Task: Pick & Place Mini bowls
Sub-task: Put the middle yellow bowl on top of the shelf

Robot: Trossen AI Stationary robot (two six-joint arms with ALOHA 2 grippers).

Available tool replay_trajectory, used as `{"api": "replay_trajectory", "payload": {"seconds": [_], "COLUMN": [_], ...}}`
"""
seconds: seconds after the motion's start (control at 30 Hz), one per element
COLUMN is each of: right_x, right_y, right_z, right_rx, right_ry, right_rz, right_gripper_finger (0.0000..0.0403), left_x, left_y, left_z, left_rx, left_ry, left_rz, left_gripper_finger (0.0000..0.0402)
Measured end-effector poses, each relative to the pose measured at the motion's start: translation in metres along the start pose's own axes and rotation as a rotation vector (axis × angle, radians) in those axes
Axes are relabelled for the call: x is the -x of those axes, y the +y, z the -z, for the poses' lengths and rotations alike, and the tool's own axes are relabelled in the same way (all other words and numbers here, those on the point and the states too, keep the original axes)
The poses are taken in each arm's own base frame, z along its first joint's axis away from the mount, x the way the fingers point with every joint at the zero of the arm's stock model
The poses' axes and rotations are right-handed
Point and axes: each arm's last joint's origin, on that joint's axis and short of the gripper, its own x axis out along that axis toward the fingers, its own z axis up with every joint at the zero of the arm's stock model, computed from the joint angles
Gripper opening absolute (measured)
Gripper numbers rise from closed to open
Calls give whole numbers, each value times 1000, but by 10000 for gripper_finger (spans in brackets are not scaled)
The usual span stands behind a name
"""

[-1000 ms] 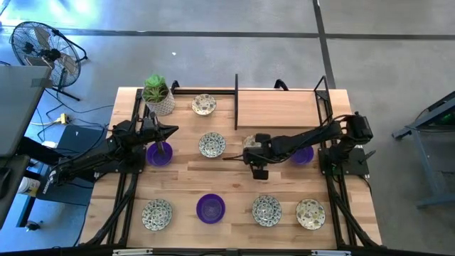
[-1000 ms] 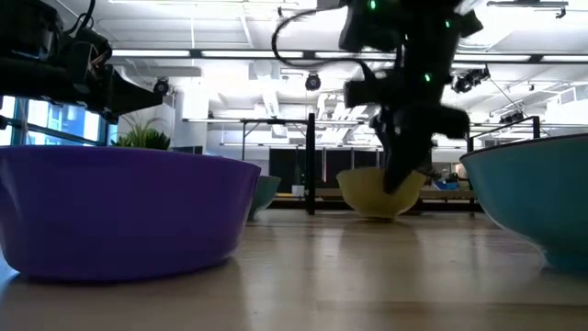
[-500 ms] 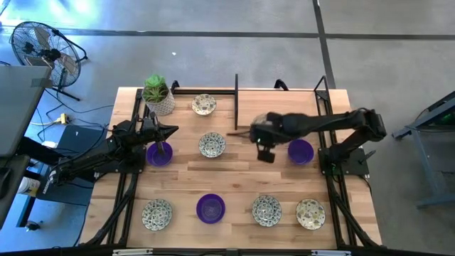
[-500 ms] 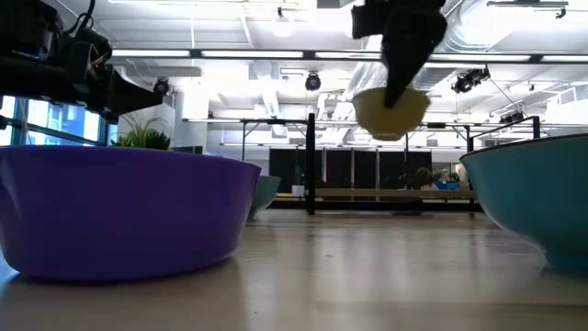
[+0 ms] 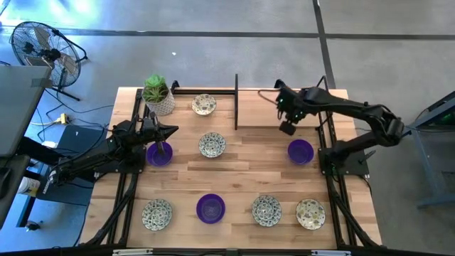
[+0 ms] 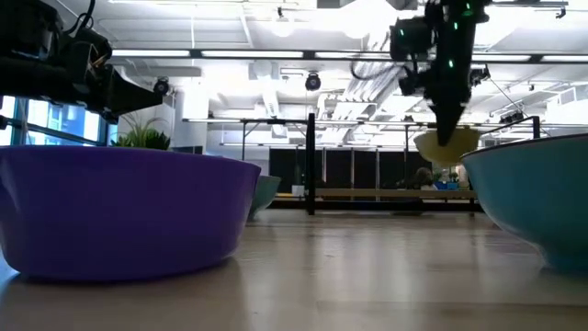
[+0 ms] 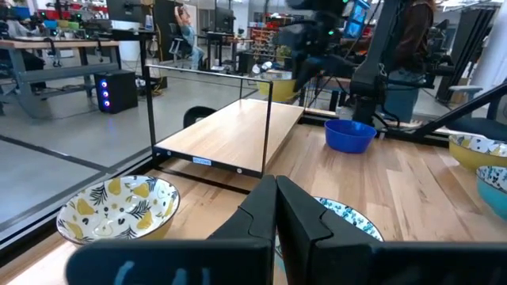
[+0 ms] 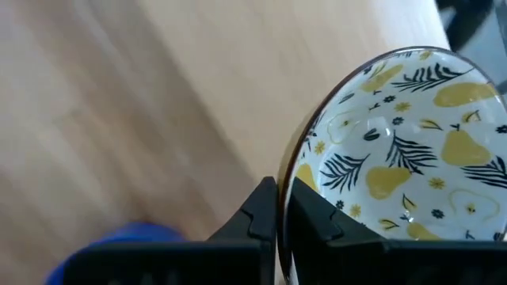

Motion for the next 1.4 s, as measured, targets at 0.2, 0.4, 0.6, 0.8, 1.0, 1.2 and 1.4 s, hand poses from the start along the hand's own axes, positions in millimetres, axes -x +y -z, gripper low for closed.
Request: {"api": "replay_trajectory", "payload": {"seconds": [0.2, 0.4, 0.6, 0.8, 1.0, 1.2, 1.4], "right_x": [-21, -32, -35, -37, -54, -58, -58], "right_y": [-29, -49, -68, -80, -80, -79, -79], "right_z": [10, 17, 19, 22, 28, 30, 29], "right_rx": [-59, -101, -131, -134, -131, -124, -121], "right_ry": [34, 43, 20, 15, 24, 30, 18], "right_rz": [-2, 37, 50, 60, 45, 57, 65], "right_gripper_finger": [18, 12, 13, 11, 13, 15, 17], "left_x": [0, 0, 0, 0, 0, 0, 0], "left_y": [0, 0, 0, 0, 0, 0, 0], "left_z": [0, 0, 0, 0, 0, 0, 0], "left_rx": [0, 0, 0, 0, 0, 0, 0], "left_ry": [0, 0, 0, 0, 0, -1, 0], "left_rz": [0, 0, 0, 0, 0, -1, -1], "left_gripper_finger": [1, 1, 1, 1, 1, 1, 1]}}
